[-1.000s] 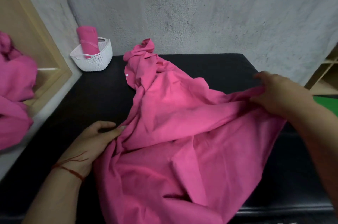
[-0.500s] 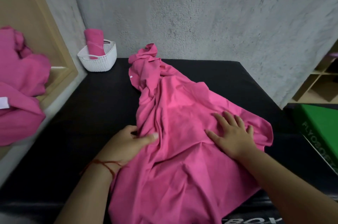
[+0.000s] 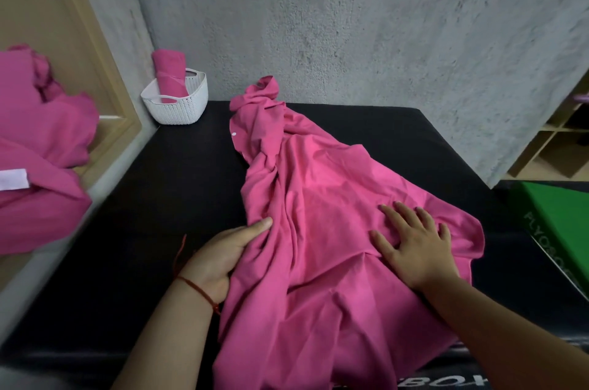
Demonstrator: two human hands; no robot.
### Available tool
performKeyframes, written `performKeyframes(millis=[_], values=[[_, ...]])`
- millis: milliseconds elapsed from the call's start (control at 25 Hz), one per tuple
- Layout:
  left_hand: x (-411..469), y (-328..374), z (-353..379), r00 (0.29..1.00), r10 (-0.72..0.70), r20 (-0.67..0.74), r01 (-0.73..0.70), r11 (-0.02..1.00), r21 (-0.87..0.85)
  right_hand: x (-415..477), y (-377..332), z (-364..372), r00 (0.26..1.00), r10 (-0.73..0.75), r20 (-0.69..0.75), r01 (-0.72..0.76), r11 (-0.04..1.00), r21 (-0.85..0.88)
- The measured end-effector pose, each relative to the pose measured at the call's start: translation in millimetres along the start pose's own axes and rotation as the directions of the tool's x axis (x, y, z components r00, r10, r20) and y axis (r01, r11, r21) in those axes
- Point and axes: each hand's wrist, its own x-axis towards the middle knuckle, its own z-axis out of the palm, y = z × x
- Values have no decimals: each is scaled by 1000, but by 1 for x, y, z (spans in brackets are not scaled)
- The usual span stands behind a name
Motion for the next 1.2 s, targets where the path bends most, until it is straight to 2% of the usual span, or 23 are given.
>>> performKeyframes(millis=[120,200,280,360,400,440,520,560,600,680,720,760,840,880,920,960,1000,1080,1120,1200], values=[[7,2,-4,973,173,-150,-165,984,69,0,1,0,1000,5,-22,-5,1000,12],[9,10,-24,911,318,-261,-286,946,154,1,1,2,999,3,-37,-3,1000,16],[4,25,-51,775,502,-384,-347,846,405,2,2,5,999,4,-41,-3,1000,17],[-11,38,-73,581,696,-421,-283,659,697,2,3,6,999,9,-45,-8,1000,17],[-17,41,-79,545,734,-405,-235,598,767,2,3,6,999,9,-48,-8,1000,15],[-21,43,-84,572,714,-405,-171,586,792,2,3,6,999,9,-51,-8,1000,12],[-18,43,-90,707,566,-423,22,580,814,2,4,5,999,12,-51,-11,1000,11],[-17,42,-94,760,477,-441,42,641,767,2,4,6,999,13,-50,-12,1000,13],[-16,45,-99,790,422,-445,12,714,700,2,4,7,999,13,-53,-12,1000,15],[-14,52,-112,847,338,-409,-186,911,368,2,4,7,998,14,-61,-12,1000,18],[-16,51,-120,836,343,-427,-230,927,295,2,5,7,998,13,-60,-11,1000,21],[-18,50,-128,819,367,-442,-255,922,292,2,4,7,998,12,-57,-11,1000,23],[-19,41,-149,660,534,-529,-211,807,551,2,4,7,999,13,-50,-12,1000,22],[-24,36,-155,542,638,-547,-119,703,702,3,3,6,999,17,-45,-16,1000,22],[-29,32,-162,448,734,-511,-12,576,817,3,3,5,999,24,-40,-23,1000,21],[-34,32,-165,395,778,-489,39,518,854,4,3,4,999,29,-35,-28,999,20],[-33,33,-172,403,756,-516,47,546,837,3,4,5,999,30,-32,-29,999,18],[-36,36,-178,572,598,-562,49,658,751,4,7,5,999,27,-34,-26,1000,17],[-39,38,-184,669,520,-531,59,675,735,5,7,5,999,23,-33,-23,1000,13],[-50,31,-192,762,419,-494,68,706,705,5,4,3,1000,6,-25,-6,1000,6]])
